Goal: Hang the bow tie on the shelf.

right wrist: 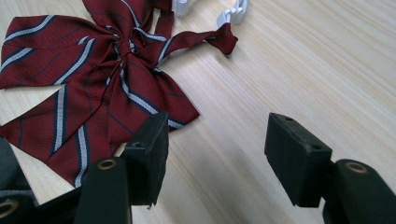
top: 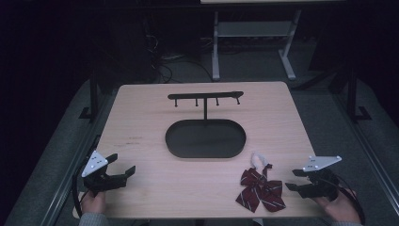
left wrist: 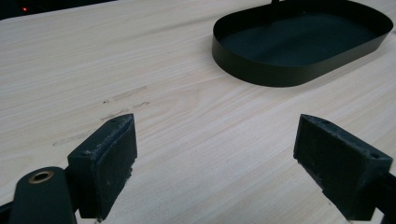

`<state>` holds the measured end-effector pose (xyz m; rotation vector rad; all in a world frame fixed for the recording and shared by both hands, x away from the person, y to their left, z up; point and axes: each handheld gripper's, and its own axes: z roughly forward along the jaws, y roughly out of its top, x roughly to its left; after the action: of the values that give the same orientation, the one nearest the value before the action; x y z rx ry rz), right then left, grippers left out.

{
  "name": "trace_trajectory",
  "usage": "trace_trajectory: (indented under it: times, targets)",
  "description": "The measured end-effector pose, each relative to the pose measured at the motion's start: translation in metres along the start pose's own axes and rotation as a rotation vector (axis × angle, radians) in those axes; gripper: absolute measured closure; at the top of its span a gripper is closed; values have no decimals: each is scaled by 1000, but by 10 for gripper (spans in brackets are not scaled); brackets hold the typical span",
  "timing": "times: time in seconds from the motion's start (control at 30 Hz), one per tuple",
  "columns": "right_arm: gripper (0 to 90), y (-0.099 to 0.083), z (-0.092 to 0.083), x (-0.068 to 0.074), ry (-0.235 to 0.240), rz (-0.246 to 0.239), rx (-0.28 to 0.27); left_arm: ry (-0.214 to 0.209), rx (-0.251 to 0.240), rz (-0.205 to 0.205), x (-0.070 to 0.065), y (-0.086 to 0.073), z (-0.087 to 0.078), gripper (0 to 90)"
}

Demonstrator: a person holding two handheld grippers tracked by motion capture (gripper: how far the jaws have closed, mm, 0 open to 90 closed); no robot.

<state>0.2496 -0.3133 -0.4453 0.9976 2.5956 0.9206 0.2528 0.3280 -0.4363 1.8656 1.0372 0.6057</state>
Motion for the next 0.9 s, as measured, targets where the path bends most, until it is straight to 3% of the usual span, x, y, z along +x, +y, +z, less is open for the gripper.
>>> trace_trajectory:
  times: [0.27,0.47,0.67,0.9]
  targets:
    - [400,3,0,-1,18,7,7,-8,5,-11,0,-1,2,131]
    - [403,14,-2,5,15,-25,16,-16,5,7,-2,1,2,131]
    - [404,34,-1,8,25,-66,21,-11,4,-5,-1,0,2,131]
    - [407,46,4,10,38,-89,40,-9,3,-5,0,0,2,131]
